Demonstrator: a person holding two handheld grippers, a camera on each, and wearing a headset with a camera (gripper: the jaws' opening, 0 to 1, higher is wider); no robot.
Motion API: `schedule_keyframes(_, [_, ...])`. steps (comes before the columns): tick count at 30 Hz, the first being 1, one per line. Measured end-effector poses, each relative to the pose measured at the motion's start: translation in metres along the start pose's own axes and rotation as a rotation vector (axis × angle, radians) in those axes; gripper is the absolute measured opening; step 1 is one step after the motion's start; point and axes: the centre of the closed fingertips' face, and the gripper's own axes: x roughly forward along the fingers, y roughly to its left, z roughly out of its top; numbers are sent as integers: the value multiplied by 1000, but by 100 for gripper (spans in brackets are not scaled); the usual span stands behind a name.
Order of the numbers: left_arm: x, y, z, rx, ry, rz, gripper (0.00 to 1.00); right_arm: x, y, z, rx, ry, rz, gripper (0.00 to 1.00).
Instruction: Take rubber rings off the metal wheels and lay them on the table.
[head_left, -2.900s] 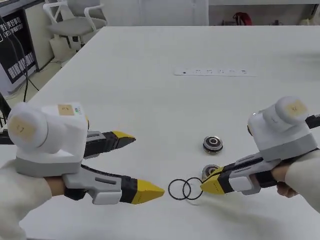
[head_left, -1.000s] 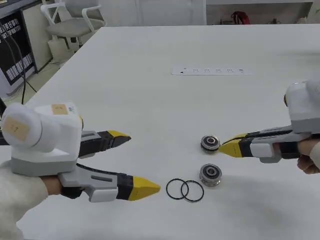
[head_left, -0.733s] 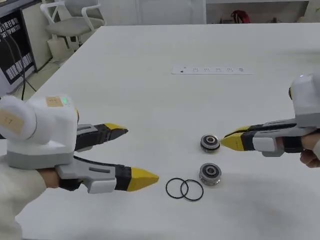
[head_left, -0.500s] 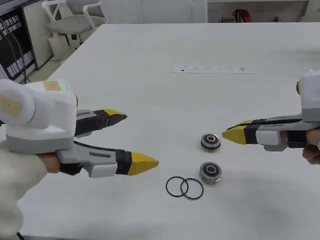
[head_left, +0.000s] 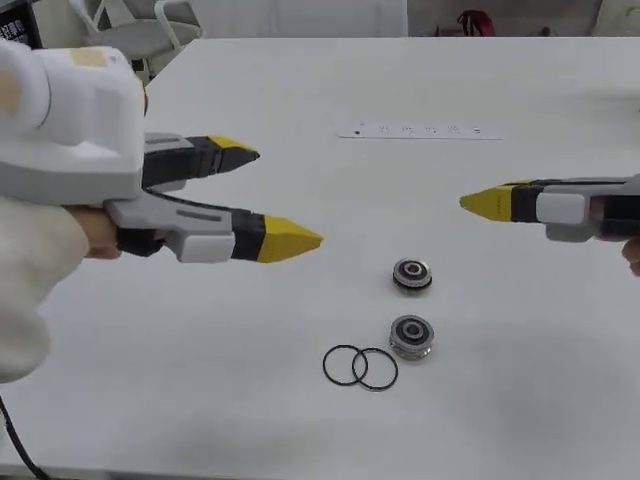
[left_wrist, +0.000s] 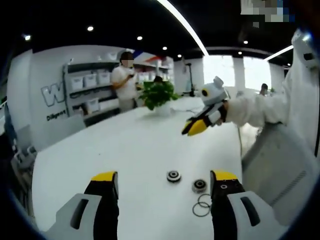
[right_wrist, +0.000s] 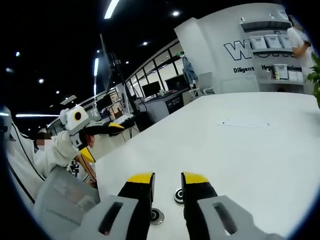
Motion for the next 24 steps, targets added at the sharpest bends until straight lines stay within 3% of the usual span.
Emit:
schedule_keyframes(9, [21, 0, 27, 44, -19, -51, 76, -9, -20, 23, -18, -44, -27, 20])
schedule_keyframes(18, [42, 3, 37, 62, -24, -86, 75, -1, -28, 31, -12, -67, -29, 20])
schedule_keyframes(24, [62, 5, 34, 74, -14, -108, 73, 12, -32, 20, -14, -49, -13, 19])
